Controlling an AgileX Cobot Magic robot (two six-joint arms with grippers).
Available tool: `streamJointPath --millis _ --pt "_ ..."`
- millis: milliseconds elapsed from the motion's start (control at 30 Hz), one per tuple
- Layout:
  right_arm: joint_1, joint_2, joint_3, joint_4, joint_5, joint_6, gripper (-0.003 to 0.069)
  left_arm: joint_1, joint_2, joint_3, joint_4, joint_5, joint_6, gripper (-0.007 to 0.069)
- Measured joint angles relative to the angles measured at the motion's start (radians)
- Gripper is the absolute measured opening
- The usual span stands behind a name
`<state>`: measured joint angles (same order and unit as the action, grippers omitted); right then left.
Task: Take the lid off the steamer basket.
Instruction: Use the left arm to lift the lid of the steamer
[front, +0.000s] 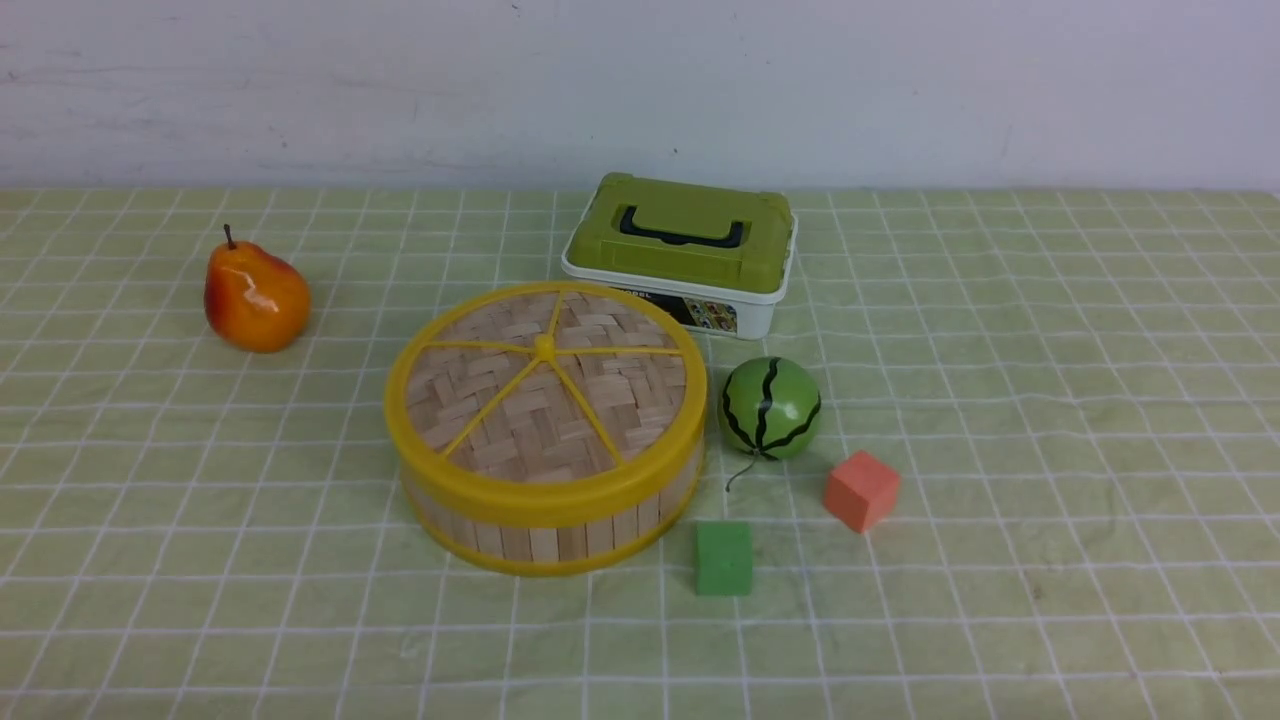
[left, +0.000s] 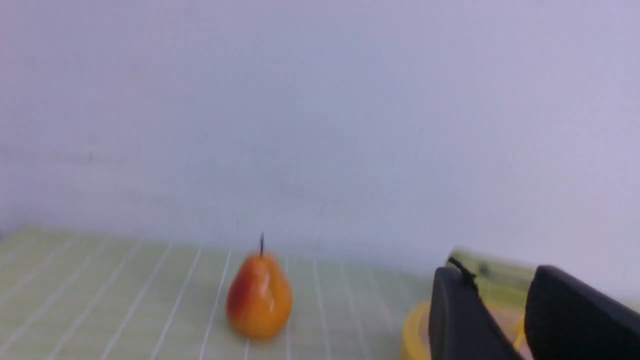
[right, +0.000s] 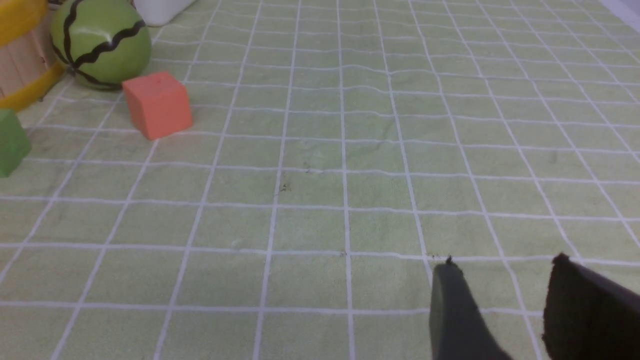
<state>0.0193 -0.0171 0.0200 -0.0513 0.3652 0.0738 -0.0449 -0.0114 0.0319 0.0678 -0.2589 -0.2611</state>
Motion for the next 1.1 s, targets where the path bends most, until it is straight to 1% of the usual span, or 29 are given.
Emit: streamJointPath --millis 33,67,167,233,267,333,367,433,500,533,567,600,700,767,833,867,900,933,967,1033,1067,1100 --pt "0.000 0.000 0.000 0.000 0.000 0.000 0.0241 0.000 0.000 0.000 0.000 -0.055 0.000 0.0205" --pt "0.000 0.000 0.000 0.000 0.000 0.000 0.0241 0.000 0.000 0.000 0.003 -0.152 -0.012 0.0206" --pt "0.000 0.000 0.000 0.000 0.000 0.000 0.0241 0.000 0.000 0.000 -0.003 -0.304 -0.057 0.0206" --pt "0.000 0.000 0.000 0.000 0.000 0.000 0.0241 0.000 0.000 0.000 -0.042 -0.385 -0.098 0.0206" --pt "0.000 0.000 0.000 0.000 0.000 0.000 0.0241 0.000 0.000 0.000 -0.078 -0.424 -0.136 0.0205" --pt "0.000 0.000 0.000 0.000 0.000 0.000 0.0241 0.000 0.000 0.000 -0.103 -0.441 -0.158 0.0200" --pt "0.000 0.000 0.000 0.000 0.000 0.000 0.0241 0.000 0.000 -0.016 -0.153 -0.435 -0.186 0.0182" --pt "0.000 0.000 0.000 0.000 0.000 0.000 0.0241 0.000 0.000 -0.083 -0.206 -0.348 -0.192 0.0136" --pt "0.000 0.000 0.000 0.000 0.000 0.000 0.0241 0.000 0.001 -0.181 -0.241 -0.240 -0.141 0.0078" --pt "0.000 0.000 0.000 0.000 0.000 0.000 0.0241 0.000 0.013 -0.231 -0.254 -0.173 -0.079 0.0049" --pt "0.000 0.000 0.000 0.000 0.000 0.000 0.0241 0.000 0.017 -0.252 -0.255 -0.163 -0.055 0.0037" --pt "0.000 0.000 0.000 0.000 0.000 0.000 0.0241 0.000 0.070 -0.334 -0.270 -0.079 0.047 -0.0008" --pt "0.000 0.000 0.000 0.000 0.000 0.000 0.0241 0.000 0.207 -0.437 -0.331 0.000 0.209 -0.0013" --pt "0.000 0.000 0.000 0.000 0.000 0.000 0.0241 0.000 0.322 -0.504 -0.391 0.023 0.290 -0.0013" --pt "0.000 0.000 0.000 0.000 0.000 0.000 0.0241 0.000 0.426 -0.563 -0.440 0.028 0.361 -0.0013" --pt "0.000 0.000 0.000 0.000 0.000 0.000 0.0241 0.000 0.438 -0.569 -0.445 0.028 0.361 -0.0013" --pt "0.000 0.000 0.000 0.000 0.000 0.000 0.0241 0.000 0.540 -0.614 -0.483 0.001 0.436 -0.0013" --pt "0.000 0.000 0.000 0.000 0.000 0.000 0.0241 0.000 0.552 -0.618 -0.487 -0.004 0.436 -0.0013" --pt "0.000 0.000 0.000 0.000 0.000 0.000 0.0241 0.000 0.646 -0.642 -0.520 -0.064 0.492 -0.0013" --pt "0.000 0.000 0.000 0.000 0.000 0.000 0.0241 0.000 0.771 -0.663 -0.565 -0.157 0.541 -0.0013" --pt "0.000 0.000 0.000 0.000 0.000 0.000 0.0241 0.000 0.783 -0.666 -0.569 -0.165 0.552 -0.0013" --pt "0.000 0.000 0.000 0.000 0.000 0.000 0.0241 0.000 0.871 -0.687 -0.597 -0.196 0.580 -0.0013"
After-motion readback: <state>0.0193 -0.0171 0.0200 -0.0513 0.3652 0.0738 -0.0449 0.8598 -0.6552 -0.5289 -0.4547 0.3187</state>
